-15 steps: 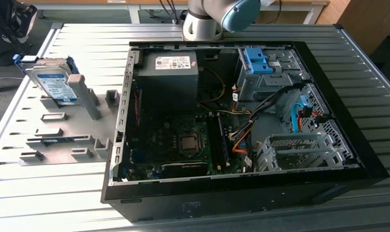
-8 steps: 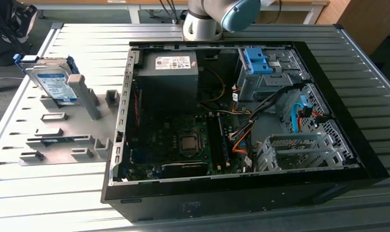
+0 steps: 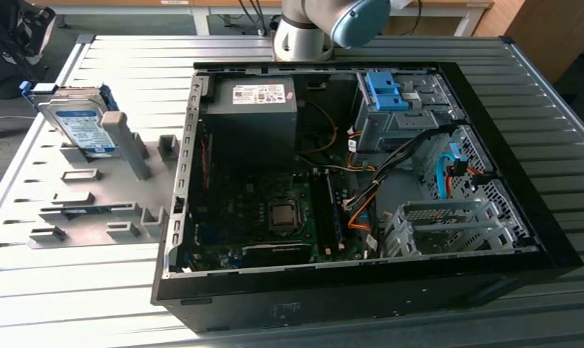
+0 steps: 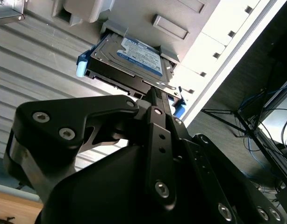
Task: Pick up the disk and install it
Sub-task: 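Pick up the disk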
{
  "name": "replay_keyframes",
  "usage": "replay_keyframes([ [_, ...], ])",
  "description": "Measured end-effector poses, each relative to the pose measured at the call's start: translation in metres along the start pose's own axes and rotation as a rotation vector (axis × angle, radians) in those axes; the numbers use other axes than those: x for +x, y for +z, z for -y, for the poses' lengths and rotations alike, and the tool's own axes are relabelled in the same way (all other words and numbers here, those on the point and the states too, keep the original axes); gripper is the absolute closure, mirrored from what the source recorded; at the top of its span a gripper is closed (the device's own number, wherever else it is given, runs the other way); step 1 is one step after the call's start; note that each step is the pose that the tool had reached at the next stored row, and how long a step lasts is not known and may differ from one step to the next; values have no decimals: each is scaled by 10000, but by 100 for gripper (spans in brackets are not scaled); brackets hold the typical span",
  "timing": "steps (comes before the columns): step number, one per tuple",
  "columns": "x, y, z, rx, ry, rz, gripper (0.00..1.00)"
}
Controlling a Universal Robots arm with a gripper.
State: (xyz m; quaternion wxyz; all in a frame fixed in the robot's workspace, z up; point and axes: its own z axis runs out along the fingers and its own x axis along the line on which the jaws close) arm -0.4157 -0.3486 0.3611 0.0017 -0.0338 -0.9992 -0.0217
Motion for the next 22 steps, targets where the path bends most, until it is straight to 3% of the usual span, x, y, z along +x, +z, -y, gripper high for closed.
replay_keyframes([
  [8,2,0,0,3,-733,-32,89],
  [22,2,2,0,7,-1623,-70,89],
])
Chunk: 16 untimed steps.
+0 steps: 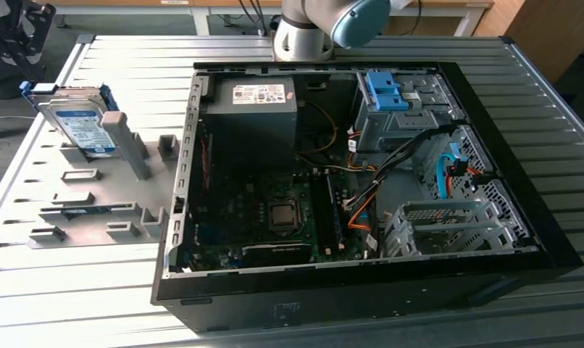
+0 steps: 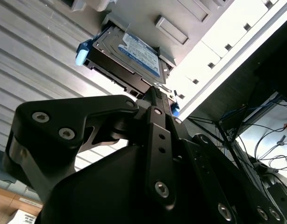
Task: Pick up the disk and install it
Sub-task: 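Pick up the disk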
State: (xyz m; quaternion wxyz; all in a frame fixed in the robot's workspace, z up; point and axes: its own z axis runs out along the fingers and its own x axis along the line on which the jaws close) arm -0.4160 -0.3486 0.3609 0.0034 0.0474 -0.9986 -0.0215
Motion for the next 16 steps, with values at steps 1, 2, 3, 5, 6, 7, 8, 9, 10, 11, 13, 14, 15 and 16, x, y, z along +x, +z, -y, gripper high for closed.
replay_keyframes([
  [1,0,0,0,0,-65,-2,89],
  [2,0,0,0,1,-126,-5,89],
  [3,0,0,0,1,-188,-8,89],
  [5,0,1,0,1,-309,-13,89],
  [6,0,1,0,2,-367,-16,89],
  [7,0,1,0,2,-424,-19,89],
  [8,0,1,0,3,-482,-21,89],
  [9,0,1,0,3,-538,-23,89],
  [10,0,1,0,3,-593,-26,89],
  [11,0,2,0,3,-651,-28,89],
  [13,0,2,0,4,-768,-33,89],
  [14,0,2,0,4,-826,-36,89],
  [15,0,3,0,4,-883,-38,89],
  [16,0,3,0,5,-946,-41,89],
])
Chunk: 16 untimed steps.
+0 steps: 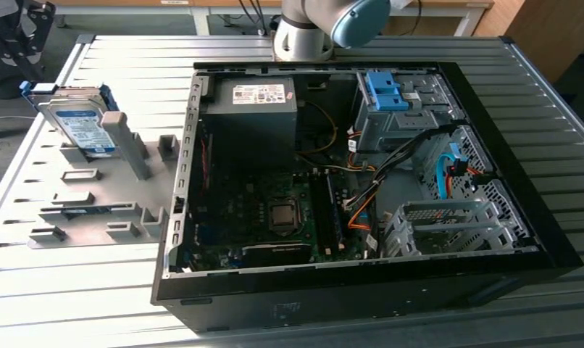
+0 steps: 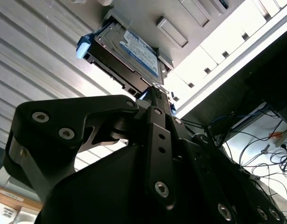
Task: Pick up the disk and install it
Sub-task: 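Pick up the disk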
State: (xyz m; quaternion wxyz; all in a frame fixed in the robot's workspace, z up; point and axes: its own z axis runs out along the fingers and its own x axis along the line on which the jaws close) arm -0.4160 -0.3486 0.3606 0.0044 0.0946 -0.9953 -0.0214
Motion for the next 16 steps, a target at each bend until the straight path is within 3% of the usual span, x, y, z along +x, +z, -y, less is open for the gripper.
replay_keyframes([
  [9,0,2,0,3,-575,-25,89],
  [16,2,8,0,8,-1694,-74,89],
])
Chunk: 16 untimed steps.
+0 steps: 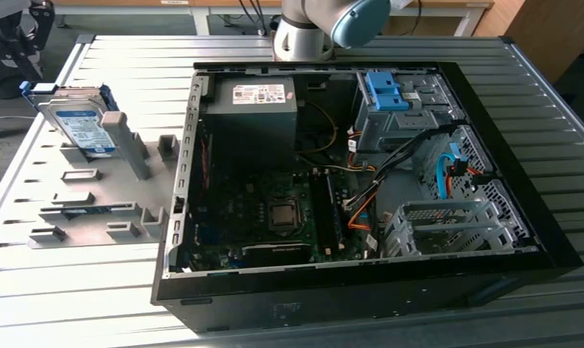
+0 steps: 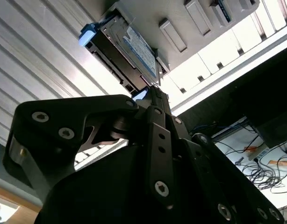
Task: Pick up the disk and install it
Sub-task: 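Pick up the disk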
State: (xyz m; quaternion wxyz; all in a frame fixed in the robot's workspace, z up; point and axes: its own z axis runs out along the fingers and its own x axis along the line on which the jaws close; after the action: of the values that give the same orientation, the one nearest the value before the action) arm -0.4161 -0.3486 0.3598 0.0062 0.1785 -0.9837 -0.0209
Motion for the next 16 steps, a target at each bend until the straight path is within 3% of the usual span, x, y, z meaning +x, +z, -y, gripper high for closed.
replay_keyframes([
  [16,1,22,0,12,-2575,-113,89],
])
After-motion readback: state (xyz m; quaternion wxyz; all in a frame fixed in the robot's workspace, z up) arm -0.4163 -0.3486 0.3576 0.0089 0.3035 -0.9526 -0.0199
